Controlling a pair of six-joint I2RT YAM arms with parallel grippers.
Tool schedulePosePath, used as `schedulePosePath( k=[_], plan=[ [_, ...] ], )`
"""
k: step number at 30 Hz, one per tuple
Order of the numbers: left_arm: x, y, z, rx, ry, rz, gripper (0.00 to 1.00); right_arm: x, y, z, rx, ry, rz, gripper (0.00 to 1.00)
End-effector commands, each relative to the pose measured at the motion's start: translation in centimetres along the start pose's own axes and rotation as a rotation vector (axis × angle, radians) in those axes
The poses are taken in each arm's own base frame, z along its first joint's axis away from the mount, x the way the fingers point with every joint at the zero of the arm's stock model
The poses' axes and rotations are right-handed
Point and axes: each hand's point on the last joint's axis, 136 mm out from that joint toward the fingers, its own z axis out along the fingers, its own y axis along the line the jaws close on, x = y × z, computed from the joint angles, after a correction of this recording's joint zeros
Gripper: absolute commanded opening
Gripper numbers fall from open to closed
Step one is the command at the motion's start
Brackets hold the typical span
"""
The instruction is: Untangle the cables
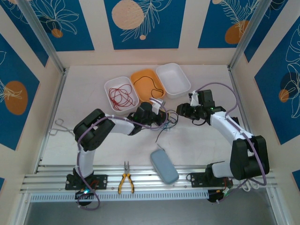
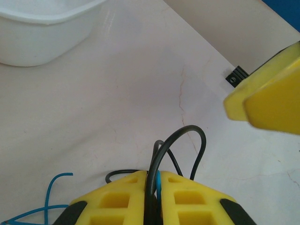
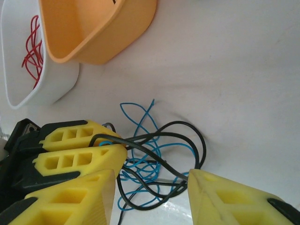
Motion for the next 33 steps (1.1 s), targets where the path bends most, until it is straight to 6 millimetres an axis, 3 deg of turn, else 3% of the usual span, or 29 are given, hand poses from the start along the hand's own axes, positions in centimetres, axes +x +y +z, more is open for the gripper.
schedulePosePath(
  k=[1, 9, 13, 15, 22, 24, 27, 33],
  plan=[
    [-2.1, -1.3, -0.6, 0.051, -0.04, 0.031, 0.06, -0.2, 0.7, 1.0, -0.032, 0.026, -0.049, 0.44],
    [-2.5, -1.8, -0.8, 0.069, -0.043, 0.03, 0.05, -0.1, 0.8, 3.3, -0.02, 0.076, -0.073, 0.38],
    [-2.4, -1.6, -0.9, 0.066, -0.036, 0.026, 0.13, -0.4, 1.2, 3.4, -0.018, 0.071, -0.082, 0.1],
    [-2.1, -1.4, -1.1, 0.056, -0.028, 0.022, 0.19, -0.6, 1.3, 3.0, -0.007, 0.057, -0.089, 0.0],
    [0.4, 0.6, -1.5, -0.021, 0.03, 0.01, 0.39, -1.6, 2.6, -0.1, 0.021, -0.03, -0.109, 0.0],
    [0.8, 1.0, -1.6, -0.042, 0.04, 0.006, 0.41, -1.9, 3.0, -1.2, 0.027, -0.057, -0.114, 0.0],
    [1.2, 1.8, -1.7, -0.075, 0.049, -0.008, 0.4, -2.1, 4.1, -2.8, 0.018, -0.095, -0.132, 0.0],
    [1.4, 2.8, -1.5, -0.105, 0.047, -0.05, 0.16, -2.4, 5.8, -5.9, 0.024, -0.153, -0.168, 0.0]
  ],
)
